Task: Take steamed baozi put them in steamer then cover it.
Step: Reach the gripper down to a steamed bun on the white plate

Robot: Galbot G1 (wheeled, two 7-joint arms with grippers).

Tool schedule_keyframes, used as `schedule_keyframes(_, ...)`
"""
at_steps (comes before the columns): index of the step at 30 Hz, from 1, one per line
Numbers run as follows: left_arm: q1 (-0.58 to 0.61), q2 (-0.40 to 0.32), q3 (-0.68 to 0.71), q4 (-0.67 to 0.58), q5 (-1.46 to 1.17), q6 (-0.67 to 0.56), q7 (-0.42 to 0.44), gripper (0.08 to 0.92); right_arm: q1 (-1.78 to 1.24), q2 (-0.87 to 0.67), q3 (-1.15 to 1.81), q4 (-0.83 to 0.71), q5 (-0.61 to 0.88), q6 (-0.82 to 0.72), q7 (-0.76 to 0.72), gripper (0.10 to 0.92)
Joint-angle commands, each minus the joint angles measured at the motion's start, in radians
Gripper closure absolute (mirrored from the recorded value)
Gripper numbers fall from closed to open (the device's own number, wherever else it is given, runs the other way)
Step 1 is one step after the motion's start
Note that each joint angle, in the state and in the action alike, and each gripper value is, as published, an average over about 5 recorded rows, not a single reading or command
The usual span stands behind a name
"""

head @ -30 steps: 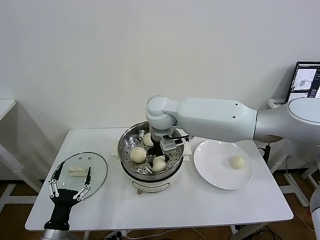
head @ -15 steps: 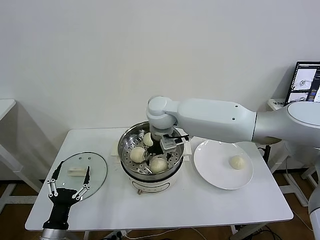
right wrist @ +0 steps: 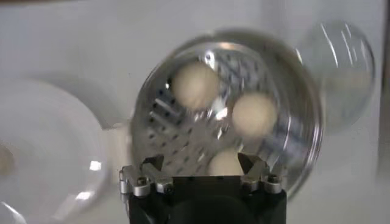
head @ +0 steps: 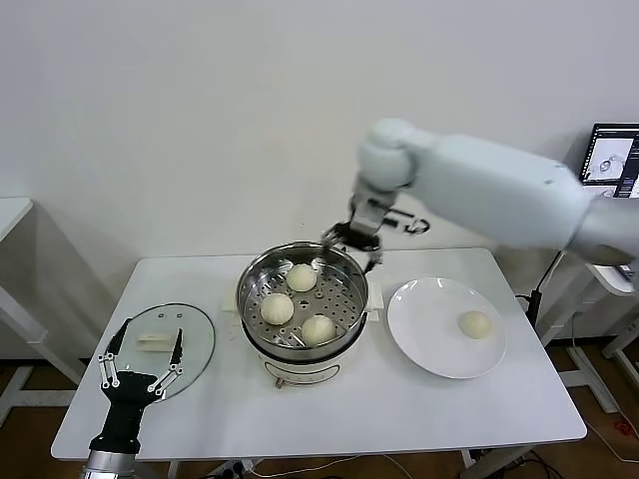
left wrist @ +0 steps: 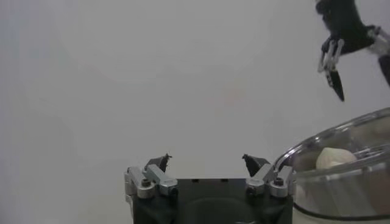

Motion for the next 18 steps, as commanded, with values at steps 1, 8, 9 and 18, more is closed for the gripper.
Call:
schedule_keyframes(1,-0.009,0.0,0.008,0.005,0.003,0.009,0.0,0.177,-0.089,-0.274,0.014,-0.297,0.167,-0.352,-0.049,0.203)
schedule_keyframes(8,-0.004,-0.009,0.009,0.005,0.004,0.012,0.0,0.177,-0.259,-0.279,0.08,-0.415,0.026,-0.328,-0.031,0.203)
schedule_keyframes(9,-0.002,-0.01,0.008,0.005,0.004,0.012,0.0,0.177,-0.277,-0.275,0.087,-0.422,0.014,-0.326,-0.025,0.203)
schedule_keyframes(18,0.009,-0.016,0.001,0.001,0.004,0.01,0.0,0.177,-0.41,-0.2,0.152,-0.478,-0.081,-0.306,0.03,0.203)
